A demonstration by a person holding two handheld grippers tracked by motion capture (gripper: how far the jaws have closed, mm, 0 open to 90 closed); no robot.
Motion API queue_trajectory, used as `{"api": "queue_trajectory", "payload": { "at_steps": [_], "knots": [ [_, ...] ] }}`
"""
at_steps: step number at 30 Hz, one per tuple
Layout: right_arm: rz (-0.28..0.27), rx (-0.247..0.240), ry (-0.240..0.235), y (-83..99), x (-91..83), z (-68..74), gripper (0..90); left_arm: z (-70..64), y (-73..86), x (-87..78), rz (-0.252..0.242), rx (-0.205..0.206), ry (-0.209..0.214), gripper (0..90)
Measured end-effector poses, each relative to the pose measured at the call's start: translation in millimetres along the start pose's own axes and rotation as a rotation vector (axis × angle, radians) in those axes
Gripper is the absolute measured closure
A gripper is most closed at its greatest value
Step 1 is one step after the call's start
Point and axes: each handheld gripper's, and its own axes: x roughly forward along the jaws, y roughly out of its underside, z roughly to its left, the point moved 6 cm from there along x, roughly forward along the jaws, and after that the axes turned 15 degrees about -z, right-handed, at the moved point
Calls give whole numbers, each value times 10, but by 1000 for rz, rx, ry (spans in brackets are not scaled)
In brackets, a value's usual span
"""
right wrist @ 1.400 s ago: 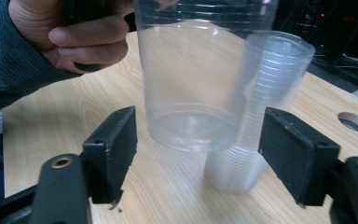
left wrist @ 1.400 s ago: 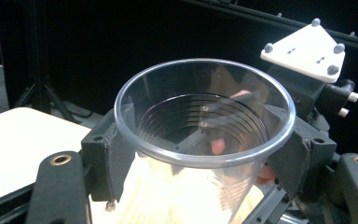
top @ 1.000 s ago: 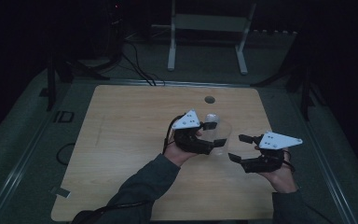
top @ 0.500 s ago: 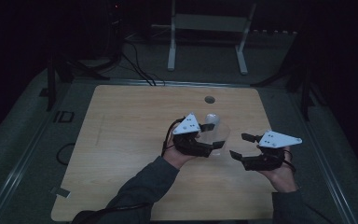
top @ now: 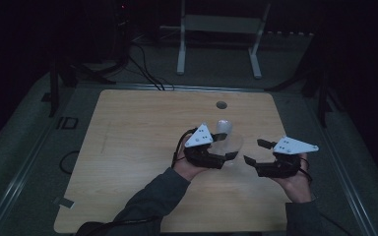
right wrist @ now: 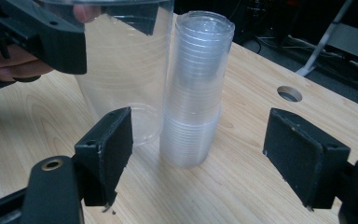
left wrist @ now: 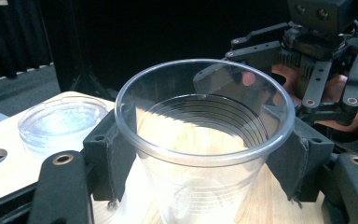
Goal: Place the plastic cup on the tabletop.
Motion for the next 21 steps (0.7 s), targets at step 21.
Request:
{"api": "queue_trajectory", "payload": {
  "at_steps": [21],
  "knots": [
    [-6,-6,85,-10,-9,-77,235,-35,234,51,10,17,9,296]
  ]
}}
